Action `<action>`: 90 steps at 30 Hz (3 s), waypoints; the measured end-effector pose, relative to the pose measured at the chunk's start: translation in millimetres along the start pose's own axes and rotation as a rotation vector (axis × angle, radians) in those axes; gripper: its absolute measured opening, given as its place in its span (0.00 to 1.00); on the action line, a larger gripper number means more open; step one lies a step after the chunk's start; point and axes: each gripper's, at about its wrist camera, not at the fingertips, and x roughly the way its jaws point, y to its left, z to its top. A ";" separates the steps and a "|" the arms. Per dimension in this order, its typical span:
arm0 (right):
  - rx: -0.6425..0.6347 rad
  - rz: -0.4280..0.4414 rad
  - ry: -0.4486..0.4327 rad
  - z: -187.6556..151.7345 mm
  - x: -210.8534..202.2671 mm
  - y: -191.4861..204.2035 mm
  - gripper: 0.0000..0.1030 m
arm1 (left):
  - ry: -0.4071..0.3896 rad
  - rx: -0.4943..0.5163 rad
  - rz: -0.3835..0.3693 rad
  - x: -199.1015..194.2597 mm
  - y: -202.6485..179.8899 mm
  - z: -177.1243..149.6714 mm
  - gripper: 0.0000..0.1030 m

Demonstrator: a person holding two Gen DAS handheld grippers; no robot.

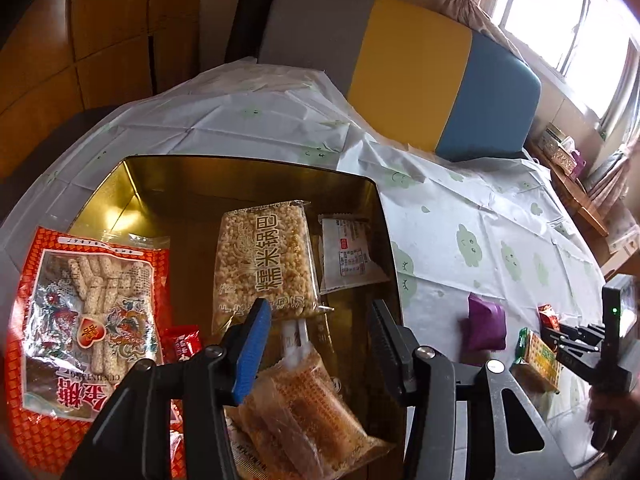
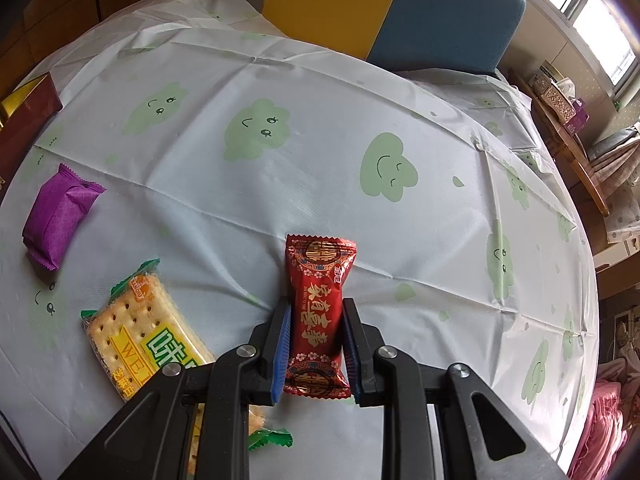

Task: Organize snacks
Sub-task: 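Lower the white sachet into the gold tray and open the left gripper, then carry the long red candy into the gold tray and open the right gripper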

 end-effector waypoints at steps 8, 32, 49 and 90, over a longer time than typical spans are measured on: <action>0.003 -0.007 -0.004 -1.4 -0.8 2.0 0.24 | -0.003 0.027 0.016 -20.9 9.7 -23.0 0.50; 0.008 -0.113 0.033 2.1 -4.1 17.9 0.21 | -0.066 0.070 0.085 -63.3 37.0 -63.8 0.50; 0.215 -0.004 -0.125 15.7 -60.6 31.1 0.21 | -0.069 -0.017 0.129 -72.1 74.9 -73.5 0.50; -0.101 0.470 -0.289 21.4 -143.9 230.3 0.41 | -0.073 -0.012 0.154 -74.9 73.5 -71.3 0.50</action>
